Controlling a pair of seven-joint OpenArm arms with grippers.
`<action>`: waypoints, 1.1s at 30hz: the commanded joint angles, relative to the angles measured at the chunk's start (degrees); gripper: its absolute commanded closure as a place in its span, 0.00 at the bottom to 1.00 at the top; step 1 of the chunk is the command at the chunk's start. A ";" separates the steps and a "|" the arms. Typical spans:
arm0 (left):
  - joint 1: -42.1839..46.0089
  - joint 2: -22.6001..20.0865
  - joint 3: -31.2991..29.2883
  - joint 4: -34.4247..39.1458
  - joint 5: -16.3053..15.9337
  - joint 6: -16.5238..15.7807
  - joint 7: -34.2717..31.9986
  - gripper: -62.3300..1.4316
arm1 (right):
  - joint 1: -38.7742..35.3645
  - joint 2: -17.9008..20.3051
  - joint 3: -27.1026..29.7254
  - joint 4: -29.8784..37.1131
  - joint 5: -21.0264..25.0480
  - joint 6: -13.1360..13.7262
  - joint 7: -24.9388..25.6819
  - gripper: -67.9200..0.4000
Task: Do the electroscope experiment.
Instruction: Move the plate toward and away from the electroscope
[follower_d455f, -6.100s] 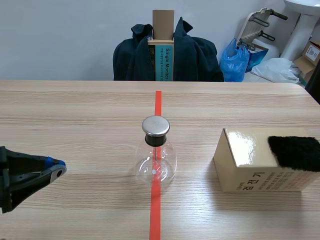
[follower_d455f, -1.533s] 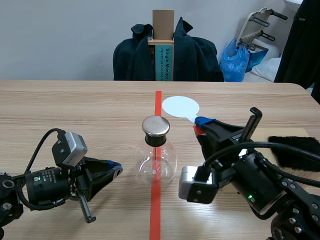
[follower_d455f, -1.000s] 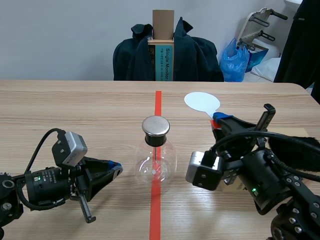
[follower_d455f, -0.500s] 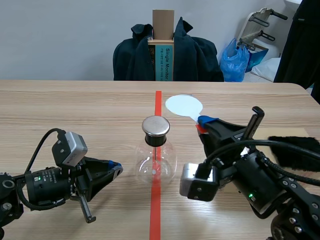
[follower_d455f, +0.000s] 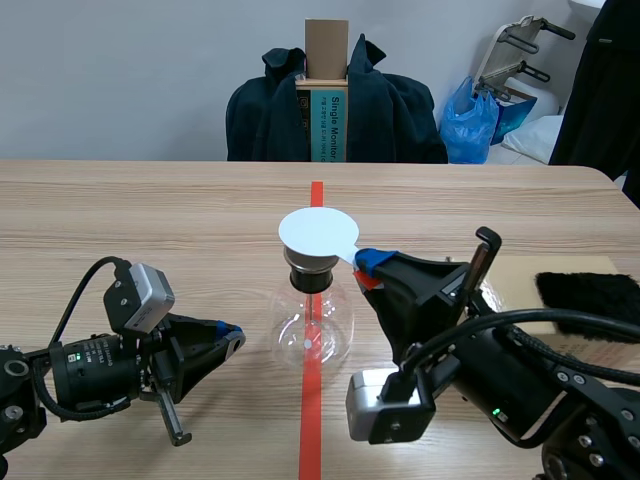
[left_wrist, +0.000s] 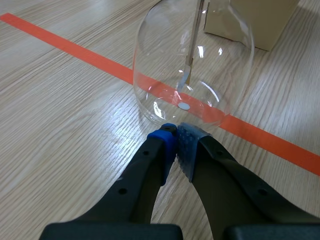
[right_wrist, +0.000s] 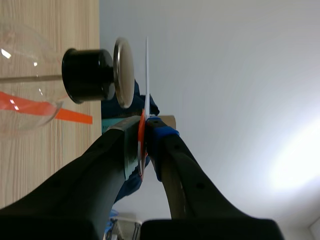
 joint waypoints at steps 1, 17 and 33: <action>-0.28 0.13 -0.31 0.66 -0.39 -0.13 -0.74 0.93 | 0.83 -0.02 0.44 0.42 0.42 -0.85 0.07 0.98; -0.28 0.13 -0.31 0.66 -0.39 -0.13 -0.74 0.93 | 0.83 -0.02 0.46 0.42 0.42 -0.83 -0.57 0.98; -0.28 0.13 -0.31 0.66 -0.39 -0.13 -0.74 0.93 | 0.83 -0.02 0.46 0.42 0.42 -0.83 -13.84 0.98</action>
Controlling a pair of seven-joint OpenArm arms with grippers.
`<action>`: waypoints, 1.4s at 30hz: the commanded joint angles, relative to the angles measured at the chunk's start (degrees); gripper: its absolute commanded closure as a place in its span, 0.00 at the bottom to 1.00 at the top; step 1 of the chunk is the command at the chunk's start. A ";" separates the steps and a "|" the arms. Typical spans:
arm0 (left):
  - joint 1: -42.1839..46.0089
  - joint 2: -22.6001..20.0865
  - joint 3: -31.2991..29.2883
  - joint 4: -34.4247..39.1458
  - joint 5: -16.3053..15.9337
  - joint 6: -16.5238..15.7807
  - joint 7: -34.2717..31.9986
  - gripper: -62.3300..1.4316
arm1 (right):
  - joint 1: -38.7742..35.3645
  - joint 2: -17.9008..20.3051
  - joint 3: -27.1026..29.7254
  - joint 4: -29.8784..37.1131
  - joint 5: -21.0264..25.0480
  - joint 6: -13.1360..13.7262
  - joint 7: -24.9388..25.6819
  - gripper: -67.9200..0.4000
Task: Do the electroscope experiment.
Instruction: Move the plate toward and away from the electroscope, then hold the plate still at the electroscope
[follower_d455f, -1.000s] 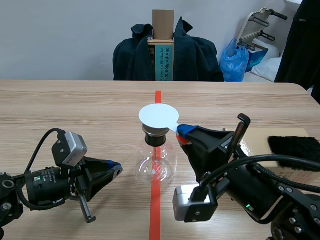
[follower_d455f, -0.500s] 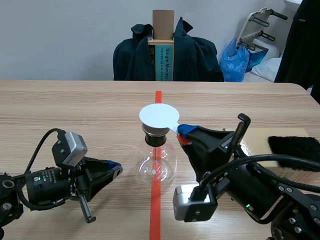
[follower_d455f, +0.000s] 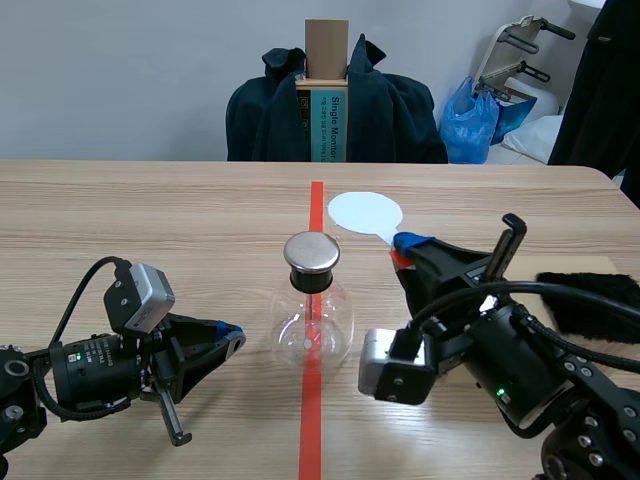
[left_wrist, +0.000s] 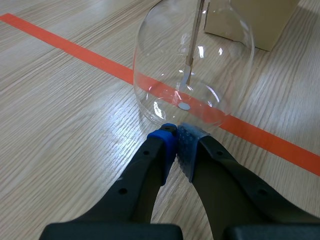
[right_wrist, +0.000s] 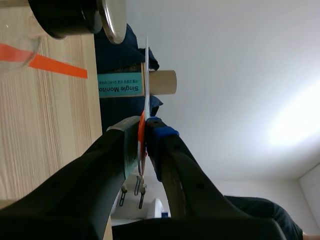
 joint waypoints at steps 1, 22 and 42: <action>-0.28 0.13 -0.31 0.66 -0.39 -0.13 -0.74 0.93 | 0.83 0.00 0.46 0.42 0.42 -0.83 -1.16 0.98; -0.28 0.13 -0.31 0.66 -0.37 -0.13 -0.74 0.93 | 0.83 0.02 1.36 0.42 0.42 -0.83 1.36 0.98; -0.28 0.13 -0.31 0.66 -0.37 -0.13 -0.74 0.93 | 0.83 0.00 1.36 0.42 0.42 -0.83 16.13 0.98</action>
